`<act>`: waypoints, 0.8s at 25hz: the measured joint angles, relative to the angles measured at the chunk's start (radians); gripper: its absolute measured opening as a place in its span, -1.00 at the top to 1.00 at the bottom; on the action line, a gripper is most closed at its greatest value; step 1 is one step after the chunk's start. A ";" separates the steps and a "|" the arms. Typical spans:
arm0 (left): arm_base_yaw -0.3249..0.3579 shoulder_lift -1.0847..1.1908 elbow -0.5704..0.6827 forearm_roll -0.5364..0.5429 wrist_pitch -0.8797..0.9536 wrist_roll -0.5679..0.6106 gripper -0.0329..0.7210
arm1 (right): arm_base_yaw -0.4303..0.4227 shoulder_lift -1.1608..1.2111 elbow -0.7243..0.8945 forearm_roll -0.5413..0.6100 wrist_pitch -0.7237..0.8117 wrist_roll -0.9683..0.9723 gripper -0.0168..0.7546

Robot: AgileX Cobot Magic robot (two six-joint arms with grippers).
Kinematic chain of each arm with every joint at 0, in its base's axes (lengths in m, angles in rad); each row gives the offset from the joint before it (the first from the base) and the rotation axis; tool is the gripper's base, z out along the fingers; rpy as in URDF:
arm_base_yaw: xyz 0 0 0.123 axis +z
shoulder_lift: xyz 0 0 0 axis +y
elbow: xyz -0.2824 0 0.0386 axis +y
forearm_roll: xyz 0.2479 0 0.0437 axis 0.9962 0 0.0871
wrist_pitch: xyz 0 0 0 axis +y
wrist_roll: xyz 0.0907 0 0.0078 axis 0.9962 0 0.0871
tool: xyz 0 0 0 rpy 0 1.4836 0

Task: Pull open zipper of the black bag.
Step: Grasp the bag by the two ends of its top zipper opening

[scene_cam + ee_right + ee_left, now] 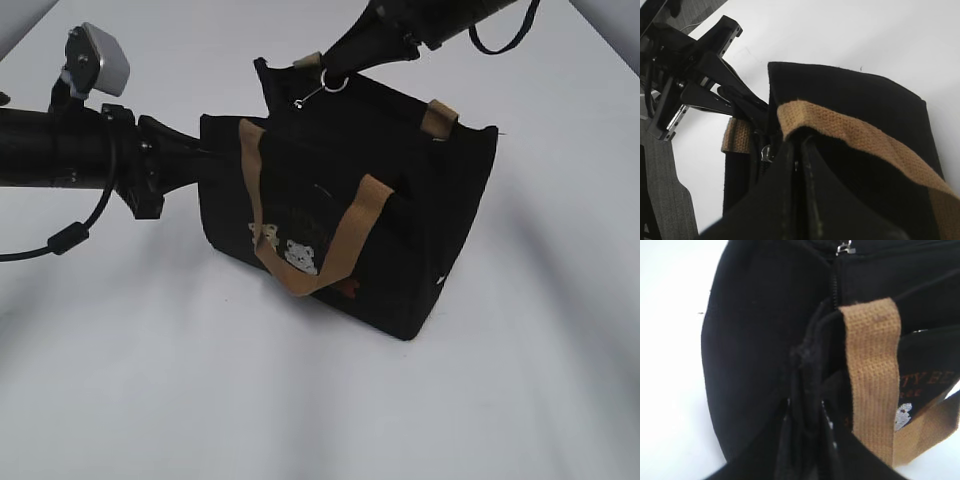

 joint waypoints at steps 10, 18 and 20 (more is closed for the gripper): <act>0.006 0.004 0.001 0.011 -0.044 -0.001 0.68 | -0.009 -0.022 -0.002 0.069 -0.001 0.016 0.48; 0.007 0.005 0.001 0.015 -0.036 -0.004 0.68 | 0.020 -0.017 -0.002 0.073 -0.047 -0.032 0.35; 0.007 0.005 0.001 0.015 -0.034 -0.004 0.68 | 0.060 0.001 -0.002 0.065 -0.072 -0.049 0.35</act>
